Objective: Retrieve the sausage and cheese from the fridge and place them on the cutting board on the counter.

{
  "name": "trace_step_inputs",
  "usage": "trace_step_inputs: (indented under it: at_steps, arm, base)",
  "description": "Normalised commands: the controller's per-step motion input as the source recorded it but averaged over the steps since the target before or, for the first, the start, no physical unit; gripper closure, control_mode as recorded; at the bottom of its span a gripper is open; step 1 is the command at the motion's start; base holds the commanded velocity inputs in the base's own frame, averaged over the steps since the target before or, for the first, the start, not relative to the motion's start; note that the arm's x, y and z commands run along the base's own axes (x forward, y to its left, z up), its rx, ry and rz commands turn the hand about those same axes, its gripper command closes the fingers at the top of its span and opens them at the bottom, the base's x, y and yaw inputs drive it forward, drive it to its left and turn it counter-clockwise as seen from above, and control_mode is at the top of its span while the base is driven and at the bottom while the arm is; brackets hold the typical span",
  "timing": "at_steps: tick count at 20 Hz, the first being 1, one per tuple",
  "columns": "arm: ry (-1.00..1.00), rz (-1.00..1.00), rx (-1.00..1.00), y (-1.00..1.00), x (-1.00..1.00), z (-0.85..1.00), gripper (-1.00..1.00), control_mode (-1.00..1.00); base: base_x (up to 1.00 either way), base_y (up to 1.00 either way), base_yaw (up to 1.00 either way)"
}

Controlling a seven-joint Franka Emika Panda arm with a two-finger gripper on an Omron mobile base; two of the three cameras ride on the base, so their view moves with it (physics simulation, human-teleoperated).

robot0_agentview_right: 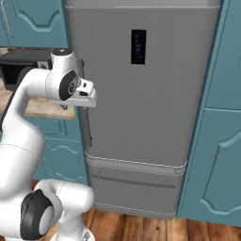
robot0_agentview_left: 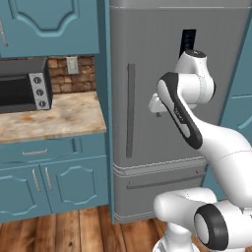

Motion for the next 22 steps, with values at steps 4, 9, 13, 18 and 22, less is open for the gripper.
trace_step_inputs:
  at_steps: [4, 9, 13, 18, 22]
  arm:
    - [0.0, 0.0, 0.0, 0.0, 0.0, 0.0, -1.0, -1.0]
    - [0.0, 0.0, 0.0, 0.0, 0.0, 0.0, -1.0, -1.0]
    - [0.0, 0.0, 0.01, 0.1, 0.0, -0.06, -1.0, -1.0]
    - [-0.25, -0.11, 0.0, 0.45, 0.17, -0.32, -1.0, -1.0]
    - [-0.3, -0.09, 0.0, 0.49, 0.4, -0.23, -1.0, -1.0]
  base:
    - [0.0, 0.0, 0.0]
    - [0.0, 0.0, 0.0]
    - [0.0, 0.0, 0.0]
    - [0.0, 0.0, 0.0]
    - [0.0, 0.0, 0.0]
